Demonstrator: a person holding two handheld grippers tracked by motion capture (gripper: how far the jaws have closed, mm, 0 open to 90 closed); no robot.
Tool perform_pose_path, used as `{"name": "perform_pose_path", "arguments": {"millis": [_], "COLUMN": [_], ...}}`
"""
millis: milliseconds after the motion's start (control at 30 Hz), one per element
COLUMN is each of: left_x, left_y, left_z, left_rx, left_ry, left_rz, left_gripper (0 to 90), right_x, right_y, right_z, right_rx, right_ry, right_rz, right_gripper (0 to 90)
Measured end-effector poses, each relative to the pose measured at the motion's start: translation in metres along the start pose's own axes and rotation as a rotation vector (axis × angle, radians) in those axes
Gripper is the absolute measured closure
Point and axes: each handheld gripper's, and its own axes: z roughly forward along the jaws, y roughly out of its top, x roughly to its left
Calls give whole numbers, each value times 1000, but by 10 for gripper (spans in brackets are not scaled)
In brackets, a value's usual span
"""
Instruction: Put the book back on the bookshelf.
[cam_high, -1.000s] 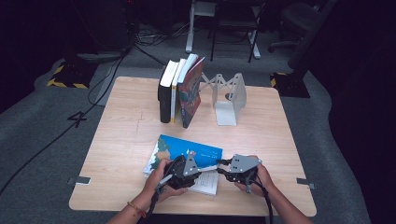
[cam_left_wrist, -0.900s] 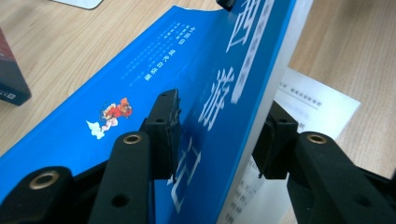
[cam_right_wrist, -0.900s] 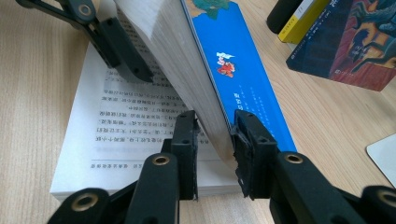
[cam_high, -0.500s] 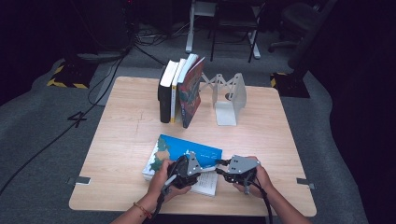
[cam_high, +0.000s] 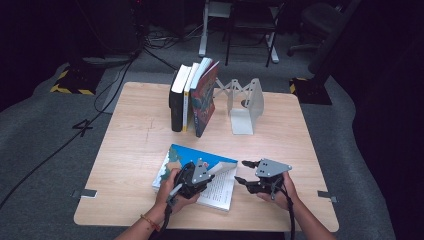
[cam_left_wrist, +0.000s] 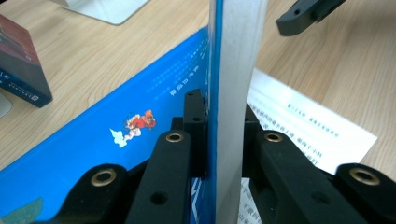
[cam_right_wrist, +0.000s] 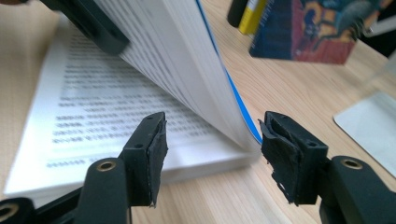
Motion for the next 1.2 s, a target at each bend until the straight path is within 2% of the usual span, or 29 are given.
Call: {"name": "perform_pose_path", "arguments": {"millis": [67, 200, 333, 400, 533, 633, 700, 900, 1000, 1100, 1167, 1200], "left_x": [3, 10, 13, 14, 14, 15, 17, 17, 18, 18, 19, 19], "left_y": [1, 5, 5, 5, 5, 5, 5, 5, 4, 3, 3, 3], "left_z": [-3, -14, -22, -24, -27, -31, -34, -37, -38, -40, -42, -42], "left_rx": [-18, -21, -34, -39, -52, -70, -80, -91, -100, -109, -116, -120], "left_ry": [-10, -42, -29, -25, -22, -24, -24, -25, -22, -22, -23, -24], "left_rz": [-17, -37, -41, -42, -41, -42, -44, -35, -39, -35, -37, -37], "left_gripper": [814, 813, 815, 815, 815, 815, 815, 816, 816, 816, 816, 816], "right_x": [-5, -12, -17, -18, -18, -17, -17, -16, -15, -18, -18, -19], "right_y": [-4, -11, -15, -18, -23, -24, -24, -24, -23, -26, -27, -27], "right_z": [0, -1, 1, 5, 15, 19, 23, 35, 39, 41, 43, 44], "right_rx": [7, 28, 51, 76, 114, 134, 125, 134, 132, 122, 143, 146], "right_ry": [-7, -24, -15, -17, 18, 15, 34, 42, 42, 60, 37, 40], "right_rz": [21, 46, 76, 74, 90, 72, 95, 105, 94, 128, 115, 118], "right_gripper": [408, 407, 401, 401, 400, 398, 398, 396, 381, 373, 378, 377]}}
